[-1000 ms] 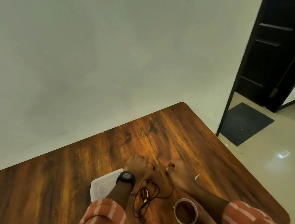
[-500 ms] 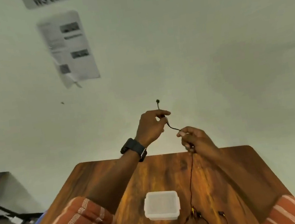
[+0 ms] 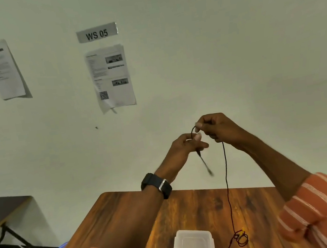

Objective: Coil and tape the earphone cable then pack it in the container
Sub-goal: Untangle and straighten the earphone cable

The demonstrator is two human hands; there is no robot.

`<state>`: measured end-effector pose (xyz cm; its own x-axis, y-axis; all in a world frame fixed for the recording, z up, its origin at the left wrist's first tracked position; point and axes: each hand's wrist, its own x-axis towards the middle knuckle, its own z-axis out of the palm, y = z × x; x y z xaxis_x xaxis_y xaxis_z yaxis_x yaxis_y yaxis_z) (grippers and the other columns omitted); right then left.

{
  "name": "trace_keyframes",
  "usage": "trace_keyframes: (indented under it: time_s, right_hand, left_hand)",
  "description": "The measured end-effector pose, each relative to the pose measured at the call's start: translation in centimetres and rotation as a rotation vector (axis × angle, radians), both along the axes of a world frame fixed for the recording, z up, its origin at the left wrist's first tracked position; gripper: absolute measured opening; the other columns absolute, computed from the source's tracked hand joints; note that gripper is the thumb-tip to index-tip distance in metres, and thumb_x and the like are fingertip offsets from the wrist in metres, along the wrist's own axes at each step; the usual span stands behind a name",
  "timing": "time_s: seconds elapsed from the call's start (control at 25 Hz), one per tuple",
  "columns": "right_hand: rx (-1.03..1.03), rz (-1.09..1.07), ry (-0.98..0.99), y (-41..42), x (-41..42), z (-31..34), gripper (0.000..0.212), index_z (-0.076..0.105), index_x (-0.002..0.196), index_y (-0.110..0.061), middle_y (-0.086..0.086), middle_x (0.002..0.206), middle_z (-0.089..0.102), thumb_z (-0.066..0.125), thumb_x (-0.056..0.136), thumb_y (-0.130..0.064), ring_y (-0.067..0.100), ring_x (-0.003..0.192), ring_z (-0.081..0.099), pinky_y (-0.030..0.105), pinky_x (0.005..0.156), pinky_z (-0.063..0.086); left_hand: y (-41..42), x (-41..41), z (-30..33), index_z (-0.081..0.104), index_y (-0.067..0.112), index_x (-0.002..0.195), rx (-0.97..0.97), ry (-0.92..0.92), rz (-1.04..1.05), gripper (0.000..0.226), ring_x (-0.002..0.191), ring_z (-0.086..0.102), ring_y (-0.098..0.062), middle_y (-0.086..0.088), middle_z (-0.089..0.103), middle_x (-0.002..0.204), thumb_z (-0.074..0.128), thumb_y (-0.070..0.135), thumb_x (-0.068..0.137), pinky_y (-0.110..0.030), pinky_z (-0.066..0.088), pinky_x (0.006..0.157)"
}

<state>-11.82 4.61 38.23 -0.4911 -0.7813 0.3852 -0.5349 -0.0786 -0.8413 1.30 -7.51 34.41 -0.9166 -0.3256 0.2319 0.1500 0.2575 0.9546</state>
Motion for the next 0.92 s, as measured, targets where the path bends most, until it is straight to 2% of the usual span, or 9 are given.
trace_keyframes:
  time_s: [0.12,0.24,0.4,0.52,0.6,0.64,0.76,0.84,0.92]
  right_hand:
    - [0.001,-0.015,0.094,0.1,0.8,0.7,0.024,0.072,0.084,-0.006,-0.013,0.054,0.056,0.062,0.094,-0.025,0.003,0.048,0.039,0.019,0.046,0.031]
    - [-0.039,-0.049,0.062,0.5,0.3,0.9,0.025,0.073,0.084,-0.005,-0.016,0.047,0.046,0.064,0.092,-0.027,0.010,0.050,0.032,0.023,0.046,0.027]
    - [-0.171,-0.088,-0.133,0.6,-0.5,-1.1,0.023,0.070,0.080,-0.008,-0.010,0.051,0.037,0.066,0.091,-0.029,0.010,0.048,0.026,0.025,0.047,0.023]
    - [-0.205,-0.143,-0.213,0.5,1.1,-4.7,0.025,0.072,0.081,-0.014,-0.004,0.057,0.042,0.060,0.095,-0.030,0.011,0.050,0.034,0.027,0.049,0.030]
    - [-0.144,-0.100,-0.183,0.6,3.4,-7.3,0.025,0.074,0.087,-0.013,0.001,0.061,0.044,0.055,0.098,-0.026,0.013,0.054,0.040,0.027,0.050,0.037]
    - [-0.104,-0.056,-0.167,0.9,4.6,-8.3,0.023,0.075,0.091,-0.013,0.003,0.061,0.046,0.054,0.099,-0.023,0.015,0.055,0.042,0.026,0.050,0.039]
    - [-0.032,0.056,-0.153,2.8,6.9,-9.1,0.019,0.076,0.091,-0.016,0.007,0.060,0.047,0.058,0.097,-0.019,0.017,0.054,0.042,0.025,0.049,0.041]
    - [-0.121,0.033,-0.182,4.4,6.2,-7.3,0.021,0.076,0.083,-0.015,0.000,0.054,0.044,0.059,0.096,-0.015,0.014,0.048,0.037,0.025,0.045,0.034]
    - [-0.233,-0.059,-0.204,5.8,4.2,-4.5,0.022,0.073,0.081,-0.012,-0.006,0.052,0.041,0.057,0.097,-0.014,0.012,0.046,0.032,0.026,0.047,0.027]
  left_hand:
    - [1.3,-0.1,0.0,0.066,0.010,0.105,0.197,0.061,-0.074,0.028,0.078,0.069,-0.022,-0.003,0.071,0.080,0.056,0.036,0.097,-0.037,0.054,0.087]
    - [1.7,0.9,-1.3,0.064,0.010,0.098,0.367,0.074,-0.201,0.020,0.047,0.044,-0.009,0.004,0.048,0.061,0.053,0.026,0.099,-0.025,0.048,0.057]
    - [1.9,2.4,-0.9,0.063,0.007,0.102,0.788,0.212,-0.566,0.026,0.041,0.032,-0.005,0.007,0.039,0.053,0.041,0.021,0.100,-0.018,0.033,0.041]
    - [2.1,1.8,2.4,0.064,0.005,0.108,0.818,0.361,-0.534,0.040,0.043,0.019,-0.006,0.007,0.036,0.052,0.034,0.031,0.104,-0.017,0.024,0.037]
    - [1.5,0.5,4.7,0.062,0.004,0.121,0.724,0.463,-0.365,0.046,0.046,0.021,-0.007,0.007,0.034,0.055,0.032,0.035,0.105,-0.018,0.029,0.041]
    - [0.7,-0.3,5.5,0.057,0.004,0.130,0.608,0.502,-0.251,0.046,0.048,0.029,-0.008,0.006,0.039,0.057,0.032,0.034,0.106,-0.020,0.037,0.047]
    - [-2.5,-2.2,5.6,0.047,0.006,0.139,-0.034,0.408,0.040,0.040,0.069,0.059,-0.023,-0.008,0.065,0.074,0.038,0.024,0.105,-0.039,0.052,0.070]
    - [-3.3,-2.0,3.7,0.054,0.005,0.133,-0.337,0.144,-0.041,0.039,0.065,0.060,-0.024,-0.010,0.067,0.072,0.042,0.026,0.103,-0.043,0.048,0.065]
    - [-1.8,-0.5,1.0,0.060,0.004,0.126,-0.328,-0.042,-0.198,0.043,0.050,0.045,-0.014,-0.001,0.050,0.056,0.034,0.032,0.106,-0.035,0.035,0.053]
